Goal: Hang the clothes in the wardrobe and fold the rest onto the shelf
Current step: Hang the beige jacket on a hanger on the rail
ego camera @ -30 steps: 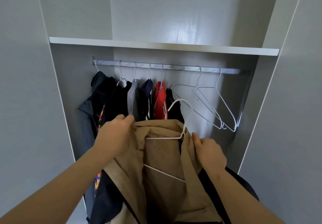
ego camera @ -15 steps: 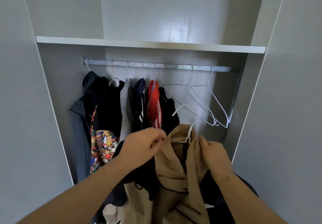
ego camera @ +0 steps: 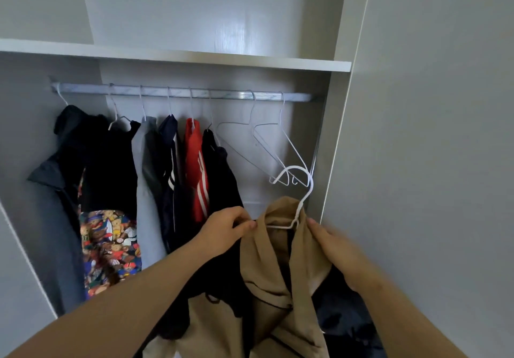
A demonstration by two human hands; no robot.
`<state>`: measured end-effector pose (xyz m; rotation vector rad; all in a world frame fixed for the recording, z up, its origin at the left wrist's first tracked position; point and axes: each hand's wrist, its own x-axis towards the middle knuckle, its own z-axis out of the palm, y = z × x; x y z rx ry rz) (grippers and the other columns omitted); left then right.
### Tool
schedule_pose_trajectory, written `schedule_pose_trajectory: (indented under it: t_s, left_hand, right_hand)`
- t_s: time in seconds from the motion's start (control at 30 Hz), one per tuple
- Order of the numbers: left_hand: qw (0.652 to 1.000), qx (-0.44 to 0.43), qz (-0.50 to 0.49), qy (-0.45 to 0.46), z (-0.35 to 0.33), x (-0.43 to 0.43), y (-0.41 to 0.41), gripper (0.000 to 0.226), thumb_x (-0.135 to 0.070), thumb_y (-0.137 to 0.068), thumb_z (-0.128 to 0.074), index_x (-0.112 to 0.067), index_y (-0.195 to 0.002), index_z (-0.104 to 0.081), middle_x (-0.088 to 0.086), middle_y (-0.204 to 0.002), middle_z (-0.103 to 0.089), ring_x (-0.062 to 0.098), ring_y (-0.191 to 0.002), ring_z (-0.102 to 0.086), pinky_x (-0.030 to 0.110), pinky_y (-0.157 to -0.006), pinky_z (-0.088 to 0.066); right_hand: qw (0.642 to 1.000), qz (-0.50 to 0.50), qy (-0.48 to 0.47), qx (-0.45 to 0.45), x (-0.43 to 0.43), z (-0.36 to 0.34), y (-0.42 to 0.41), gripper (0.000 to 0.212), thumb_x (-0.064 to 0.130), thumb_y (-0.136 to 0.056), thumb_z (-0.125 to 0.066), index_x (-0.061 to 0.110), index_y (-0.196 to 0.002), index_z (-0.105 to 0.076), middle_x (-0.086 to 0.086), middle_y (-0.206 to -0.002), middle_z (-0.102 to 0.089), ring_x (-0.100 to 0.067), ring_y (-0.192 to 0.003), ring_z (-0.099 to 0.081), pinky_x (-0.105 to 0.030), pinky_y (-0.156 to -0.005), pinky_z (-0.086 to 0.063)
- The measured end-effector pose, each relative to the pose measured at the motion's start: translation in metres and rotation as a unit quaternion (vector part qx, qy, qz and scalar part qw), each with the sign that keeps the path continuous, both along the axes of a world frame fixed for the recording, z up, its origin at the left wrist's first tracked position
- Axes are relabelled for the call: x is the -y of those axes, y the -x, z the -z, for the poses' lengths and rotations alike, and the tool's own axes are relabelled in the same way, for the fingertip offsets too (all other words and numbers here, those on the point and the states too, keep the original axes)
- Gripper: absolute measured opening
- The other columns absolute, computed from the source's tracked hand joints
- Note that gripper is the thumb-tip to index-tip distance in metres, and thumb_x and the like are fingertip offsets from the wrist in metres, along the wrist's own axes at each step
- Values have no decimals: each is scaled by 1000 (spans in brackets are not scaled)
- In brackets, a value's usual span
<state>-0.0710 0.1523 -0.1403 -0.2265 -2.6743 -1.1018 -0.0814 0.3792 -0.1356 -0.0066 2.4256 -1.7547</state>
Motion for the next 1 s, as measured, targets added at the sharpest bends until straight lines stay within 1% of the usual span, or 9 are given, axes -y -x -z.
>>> schedule_pose_trajectory:
  t_s: [0.13, 0.23, 0.33, 0.47, 0.57, 0.67, 0.77, 0.83, 1.0]
  left_hand:
    - [998, 39, 16, 39, 6, -16, 14, 19, -21, -89, -61, -13, -106, -64, 2, -104, -63, 15, -98, -58, 29, -89, -46]
    - [996, 81, -7, 23, 14, -31, 23, 32, -17, -90, -59, -13, -122, -57, 6, -118, -58, 16, -109, -54, 21, -93, -41]
    - [994, 101, -17, 26, 22, -40, 29, 33, -10, -93, -50, -13, -125, -55, 6, -124, -57, 16, -114, -53, 16, -92, -36]
    - [991, 110, -16, 69, 30, -44, 33, 34, -11, -94, -46, -15, -127, -55, 5, -130, -55, 17, -118, -51, 20, -97, -37]
    - [987, 96, -18, 131, 22, -48, 37, 34, -14, -96, -43, -17, -128, -52, 5, -132, -52, 18, -118, -51, 27, -99, -42]
    - [978, 47, -27, 200, 9, -52, 43, 29, -15, -95, -41, -15, -121, -55, 6, -124, -53, 21, -110, -53, 33, -92, -45]
    - [971, 17, -47, 233, 0, -51, 49, 29, -15, -94, -41, -15, -119, -55, 6, -121, -54, 23, -108, -53, 40, -91, -46]
    - [971, 11, -63, 231, -3, -47, 53, 33, -13, -94, -40, -16, -124, -55, 6, -125, -53, 24, -112, -52, 41, -94, -44]
    - [956, -19, -106, 274, -19, -29, 72, 37, -11, -93, -39, -19, -127, -52, 5, -129, -51, 25, -115, -48, 40, -93, -43]
  right_hand:
    - [998, -26, -4, 59, -17, 2, -11, 39, 47, -82, -63, 10, -89, -72, 2, -83, -72, -8, -74, -65, -14, -53, -46]
    - [995, 9, 13, 102, -30, 7, -13, 35, 37, -84, -65, 3, -93, -71, -10, -92, -72, -19, -82, -67, -20, -63, -51]
    - [991, 22, 15, 131, -40, 11, -12, 28, 31, -87, -64, 5, -91, -69, -10, -95, -70, -20, -83, -65, -24, -65, -49]
    - [987, 56, 44, 148, -40, 18, -7, 20, 23, -92, -57, 4, -94, -64, -5, -89, -64, -18, -81, -59, -27, -77, -46]
    - [988, 103, 48, 103, -38, 18, 1, 25, 19, -93, -56, 0, -109, -60, -5, -95, -58, -18, -81, -53, -30, -85, -41]
    - [989, 116, 44, 78, -33, 12, 13, 30, 14, -95, -50, -3, -119, -55, -11, -103, -59, -22, -85, -55, -27, -79, -41]
    - [991, 98, 46, 76, -24, 10, 25, 23, 10, -96, -46, -3, -110, -58, -15, -94, -61, -25, -81, -57, -29, -72, -46]
    - [993, 86, 47, 72, -17, 9, 32, 19, 8, -95, -44, -1, -103, -59, -20, -99, -62, -33, -91, -60, -35, -80, -48]
    - [995, 73, 30, 67, 0, 5, 58, 21, 7, -95, -43, -2, -109, -56, -21, -105, -60, -35, -99, -58, -34, -78, -48]
